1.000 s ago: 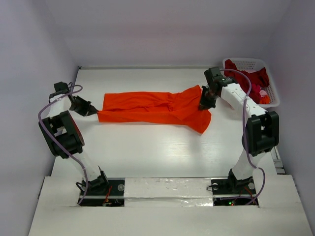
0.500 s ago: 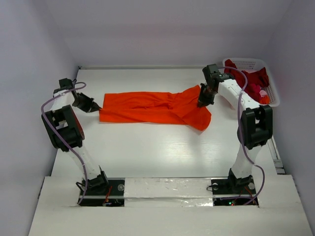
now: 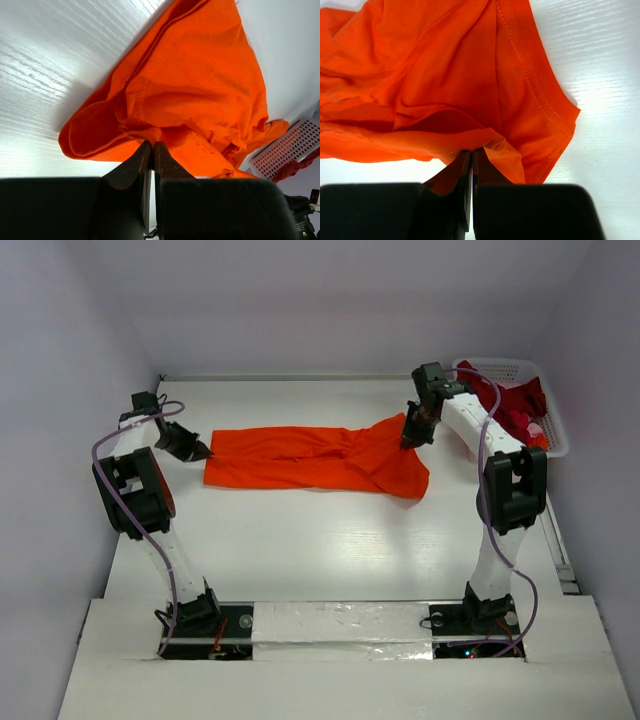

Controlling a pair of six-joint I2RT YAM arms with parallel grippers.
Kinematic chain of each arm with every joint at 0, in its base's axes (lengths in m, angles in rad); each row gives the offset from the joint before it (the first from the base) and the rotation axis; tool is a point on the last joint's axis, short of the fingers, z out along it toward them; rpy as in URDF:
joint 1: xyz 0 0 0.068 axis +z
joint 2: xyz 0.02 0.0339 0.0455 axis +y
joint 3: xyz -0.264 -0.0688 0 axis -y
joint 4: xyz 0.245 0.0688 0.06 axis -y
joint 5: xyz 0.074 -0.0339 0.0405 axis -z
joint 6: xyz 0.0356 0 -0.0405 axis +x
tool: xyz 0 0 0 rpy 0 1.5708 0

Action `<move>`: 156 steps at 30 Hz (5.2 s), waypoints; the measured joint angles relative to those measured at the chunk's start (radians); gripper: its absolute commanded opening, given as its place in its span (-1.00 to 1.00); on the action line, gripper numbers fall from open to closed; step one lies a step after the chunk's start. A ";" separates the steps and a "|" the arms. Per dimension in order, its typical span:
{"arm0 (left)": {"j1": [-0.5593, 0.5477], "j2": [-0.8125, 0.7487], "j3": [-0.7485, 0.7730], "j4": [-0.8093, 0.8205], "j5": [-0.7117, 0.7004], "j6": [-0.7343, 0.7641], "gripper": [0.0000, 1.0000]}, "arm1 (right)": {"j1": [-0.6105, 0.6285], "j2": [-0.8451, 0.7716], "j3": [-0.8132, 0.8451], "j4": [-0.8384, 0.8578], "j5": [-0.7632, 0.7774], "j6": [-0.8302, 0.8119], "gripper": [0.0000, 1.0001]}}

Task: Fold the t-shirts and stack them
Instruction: Fold the tshirt

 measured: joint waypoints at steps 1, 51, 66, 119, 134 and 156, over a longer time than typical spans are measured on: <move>0.000 0.002 0.004 -0.002 -0.001 0.000 -1.00 | -0.002 0.002 0.004 -0.002 0.000 0.000 -1.00; -0.002 0.108 0.117 -0.001 -0.039 -0.011 -0.88 | -0.035 0.223 0.190 -0.024 -0.018 -0.004 -1.00; -0.008 0.139 0.175 0.005 -0.081 -0.021 0.39 | -0.037 0.285 0.279 -0.029 -0.013 -0.040 0.36; -0.167 -0.078 0.016 0.039 -0.140 -0.010 -0.77 | 0.127 0.188 0.112 0.055 -0.102 -0.025 -0.33; -0.167 -0.078 0.016 0.034 -0.142 -0.009 -0.77 | 0.132 0.187 0.072 0.076 -0.111 -0.021 -0.32; -0.167 -0.077 0.020 0.031 -0.142 -0.008 -0.77 | 0.138 0.229 0.148 0.071 -0.117 -0.021 -1.00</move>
